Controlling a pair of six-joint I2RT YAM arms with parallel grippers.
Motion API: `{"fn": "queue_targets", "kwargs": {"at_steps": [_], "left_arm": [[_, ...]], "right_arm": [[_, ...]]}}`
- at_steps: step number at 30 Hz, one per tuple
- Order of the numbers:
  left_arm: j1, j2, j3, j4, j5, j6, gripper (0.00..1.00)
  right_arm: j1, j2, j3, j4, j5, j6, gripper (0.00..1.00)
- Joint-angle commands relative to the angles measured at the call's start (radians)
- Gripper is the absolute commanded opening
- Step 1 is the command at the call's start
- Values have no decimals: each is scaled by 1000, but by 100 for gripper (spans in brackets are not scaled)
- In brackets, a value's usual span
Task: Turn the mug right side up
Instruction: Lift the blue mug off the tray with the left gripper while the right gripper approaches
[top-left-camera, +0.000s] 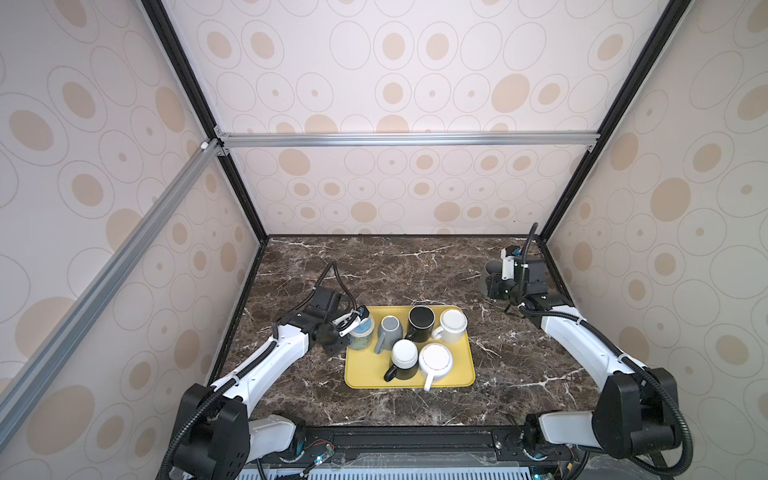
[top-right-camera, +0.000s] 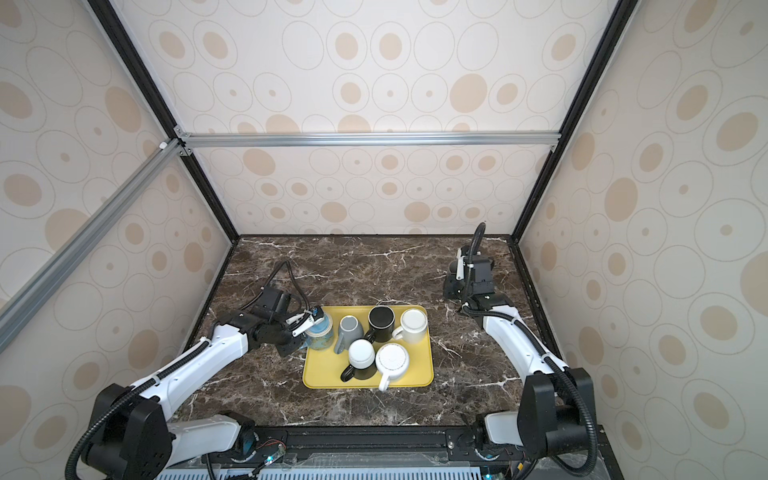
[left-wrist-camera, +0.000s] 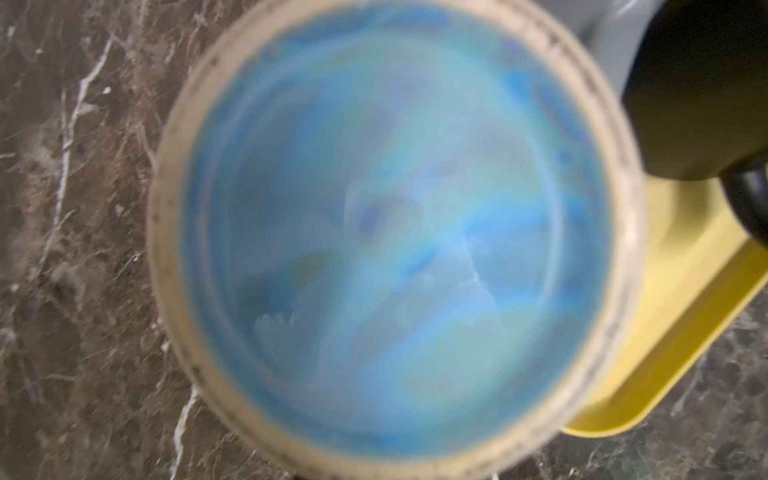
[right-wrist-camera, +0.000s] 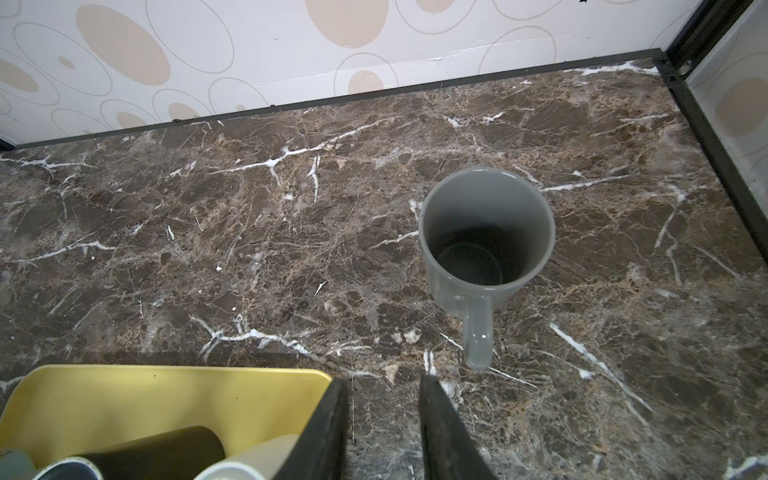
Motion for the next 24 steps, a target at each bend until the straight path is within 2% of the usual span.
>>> {"fn": "queue_targets", "kwargs": {"at_steps": [1, 10, 14, 18, 24], "left_arm": [[9, -71, 55, 13, -50, -4, 0], [9, -135, 172, -21, -64, -41, 0], [8, -151, 237, 44, -87, -69, 0], [8, -159, 315, 105, -150, -161, 0], [6, -139, 413, 156, -58, -294, 0]], "right_arm": [[7, 2, -8, 1, -19, 13, 32], [19, -1, -32, 50, -77, 38, 30], [45, -18, -36, 56, -66, 32, 29], [66, -37, -30, 48, -64, 30, 29], [96, -61, -11, 40, -70, 42, 28]]}}
